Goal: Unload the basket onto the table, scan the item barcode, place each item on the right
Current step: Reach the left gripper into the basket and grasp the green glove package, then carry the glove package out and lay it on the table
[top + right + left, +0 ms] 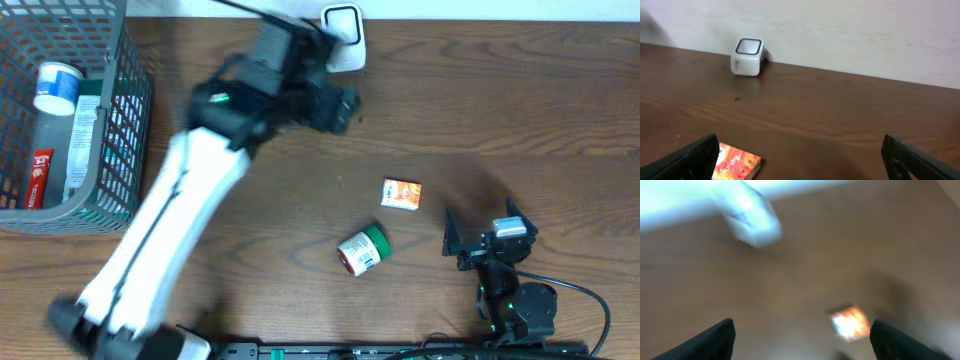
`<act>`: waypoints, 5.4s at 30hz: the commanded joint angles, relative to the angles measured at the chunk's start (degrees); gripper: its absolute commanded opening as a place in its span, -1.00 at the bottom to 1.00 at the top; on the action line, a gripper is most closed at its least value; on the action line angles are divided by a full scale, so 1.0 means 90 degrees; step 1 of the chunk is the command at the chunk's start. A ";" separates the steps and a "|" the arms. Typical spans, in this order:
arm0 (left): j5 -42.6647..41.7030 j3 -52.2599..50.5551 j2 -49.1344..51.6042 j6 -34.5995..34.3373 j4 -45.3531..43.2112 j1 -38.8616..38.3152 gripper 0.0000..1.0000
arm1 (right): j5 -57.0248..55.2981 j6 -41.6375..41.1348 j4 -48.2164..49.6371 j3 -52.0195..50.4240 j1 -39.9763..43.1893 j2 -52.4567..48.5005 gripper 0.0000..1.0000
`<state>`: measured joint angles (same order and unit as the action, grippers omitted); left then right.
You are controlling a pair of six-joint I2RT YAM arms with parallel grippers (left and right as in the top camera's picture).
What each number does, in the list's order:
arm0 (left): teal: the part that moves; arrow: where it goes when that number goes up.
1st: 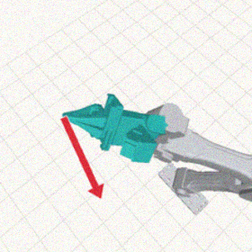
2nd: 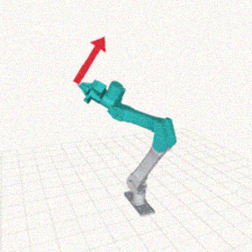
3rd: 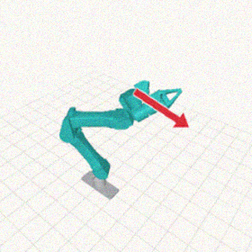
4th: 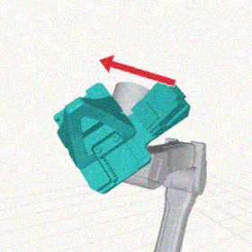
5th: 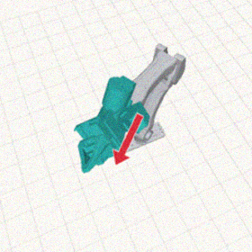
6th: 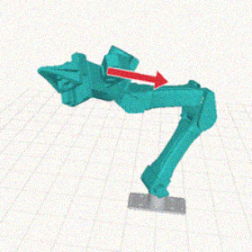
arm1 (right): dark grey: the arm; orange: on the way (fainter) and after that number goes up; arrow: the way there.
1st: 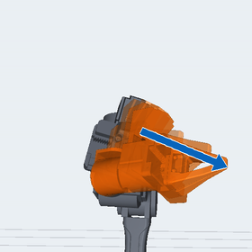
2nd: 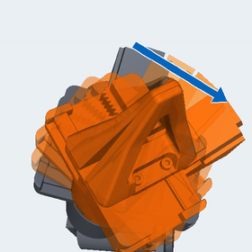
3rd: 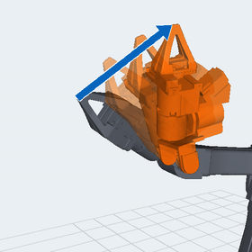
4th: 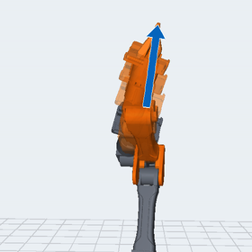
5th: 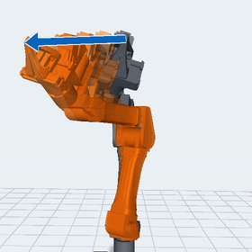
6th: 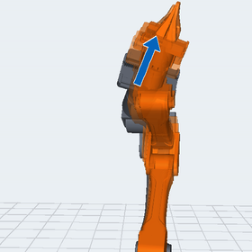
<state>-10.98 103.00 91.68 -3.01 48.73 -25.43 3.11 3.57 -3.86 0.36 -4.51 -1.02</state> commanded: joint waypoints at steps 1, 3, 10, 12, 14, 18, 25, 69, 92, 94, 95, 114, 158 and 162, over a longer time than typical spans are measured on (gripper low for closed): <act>0.2543 0.0668 -0.0588 -0.0039 0.0347 0.0726 0.73 | -0.0007 -0.0032 -0.0024 -0.0005 0.0051 0.0027 0.99; 0.2533 0.0845 -0.0848 -0.0129 0.0410 0.1430 0.73 | -0.0007 -0.0032 -0.0024 -0.0005 0.0051 0.0027 0.99; 0.1559 0.0831 -0.1049 -0.0223 0.0559 0.4476 0.84 | -0.0007 -0.0032 -0.0024 -0.0005 0.0051 0.0027 0.98; 0.1282 0.0775 -0.0867 -0.0216 0.0578 0.5081 0.89 | -0.0007 -0.0032 -0.0024 -0.0005 0.0051 0.0027 0.99; 0.0969 0.0729 -0.0546 -0.0129 0.0614 0.5625 0.95 | -0.0007 -0.0032 -0.0024 -0.0005 0.0051 0.0027 0.98; 0.0311 0.0729 0.0386 0.0170 0.0755 0.6329 0.99 | -0.0007 -0.0032 -0.0024 -0.0005 0.0051 0.0027 0.99; -0.0758 0.0729 0.2081 0.1010 0.1100 0.6822 0.96 | -0.0007 -0.0032 -0.0024 -0.0005 0.0051 0.0027 0.99; -0.3305 0.0738 0.3660 0.1829 0.1248 0.6972 -0.73 | -0.0007 -0.0034 -0.0027 -0.0005 0.0051 0.0027 0.99; -0.3036 0.0158 0.3604 0.1834 0.1071 0.6666 -0.22 | -0.0007 -0.0032 -0.0024 -0.0005 0.0051 0.0027 0.99; -0.2958 0.0143 0.3604 0.1834 0.1030 0.6579 -0.22 | -0.0007 -0.0032 -0.0024 -0.0005 0.0051 0.0027 0.98; -0.2931 0.0124 0.3604 0.1836 0.1030 0.6538 -0.23 | -0.0007 -0.0032 -0.0024 -0.0005 0.0051 0.0027 0.98; -0.2732 0.1511 0.1115 0.0129 0.0114 0.7359 -0.86 | -0.0007 -0.0032 -0.0024 -0.0005 0.0051 0.0027 0.99; -0.1851 -0.3405 0.0760 -0.2392 -0.1217 0.0867 0.25 | -0.0007 -0.0032 -0.0024 -0.0005 0.0051 0.0027 0.99; -0.1868 -0.3211 0.0532 -0.2361 -0.1188 0.0877 0.56 | -0.0007 -0.0032 -0.0024 -0.0005 0.0051 0.0027 0.99</act>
<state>-28.12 71.94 98.89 -24.14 38.00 -17.74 3.14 3.57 -3.86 0.36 -4.51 -1.02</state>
